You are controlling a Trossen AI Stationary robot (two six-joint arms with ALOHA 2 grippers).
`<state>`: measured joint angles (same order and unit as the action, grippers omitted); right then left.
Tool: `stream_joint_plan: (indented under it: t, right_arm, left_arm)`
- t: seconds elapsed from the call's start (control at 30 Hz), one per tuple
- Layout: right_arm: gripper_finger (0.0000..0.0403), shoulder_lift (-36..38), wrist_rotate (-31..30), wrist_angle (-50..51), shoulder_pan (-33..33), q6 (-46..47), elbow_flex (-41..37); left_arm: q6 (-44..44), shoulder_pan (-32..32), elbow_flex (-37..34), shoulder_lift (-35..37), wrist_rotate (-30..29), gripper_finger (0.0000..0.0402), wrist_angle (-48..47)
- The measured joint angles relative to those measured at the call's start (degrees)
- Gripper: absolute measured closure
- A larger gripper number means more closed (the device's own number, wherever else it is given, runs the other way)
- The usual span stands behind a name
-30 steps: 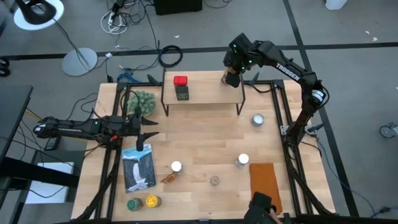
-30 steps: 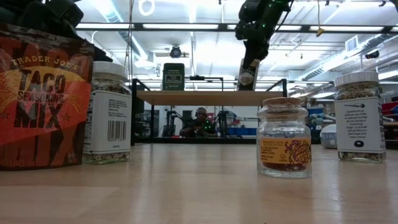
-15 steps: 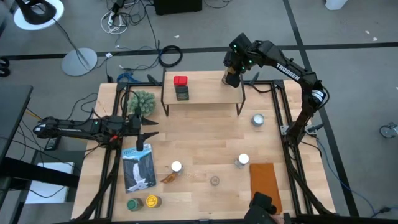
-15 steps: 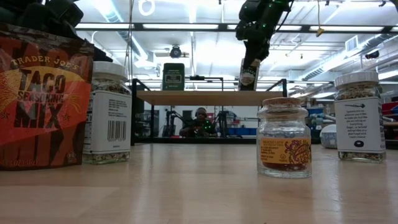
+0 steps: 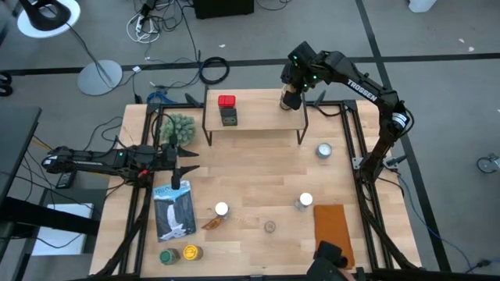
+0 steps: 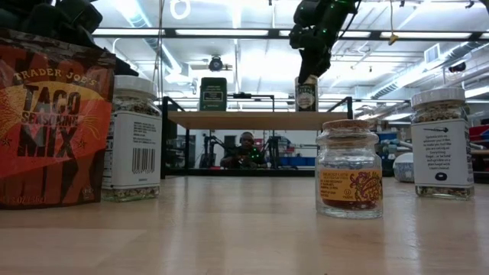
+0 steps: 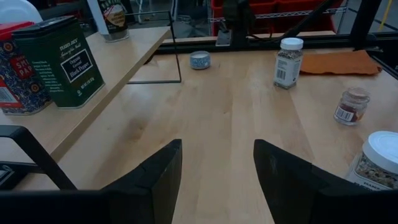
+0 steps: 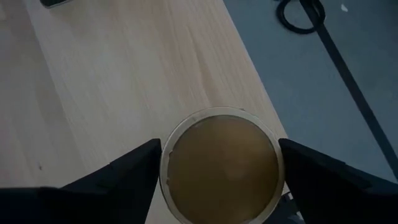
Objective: Shelf spices
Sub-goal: Put the gold seasoning bottle on the shelf, then put the right white seasoning bottle on the shelf
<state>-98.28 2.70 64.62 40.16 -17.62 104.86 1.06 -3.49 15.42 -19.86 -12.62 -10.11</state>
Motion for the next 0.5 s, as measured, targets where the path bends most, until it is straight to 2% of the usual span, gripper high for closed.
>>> stream_joint_plan:
  t: [0.17,0.37,0.5]
  right_arm:
    - [0.0058,0.00,0.00,-0.68,0.00,0.01,0.00]
    - [0.0009,0.00,-1.69,-0.66,-0.02,-0.35,0.00]
    - [0.0018,0.02,-6.18,-0.22,-0.02,-0.72,0.02]
  left_arm:
    - [0.00,0.00,0.00,0.00,0.00,0.0198,-0.01]
    - [0.00,0.00,0.00,0.00,-0.02,0.0198,-0.02]
    - [0.00,0.00,0.00,0.00,-0.02,0.0198,-0.03]
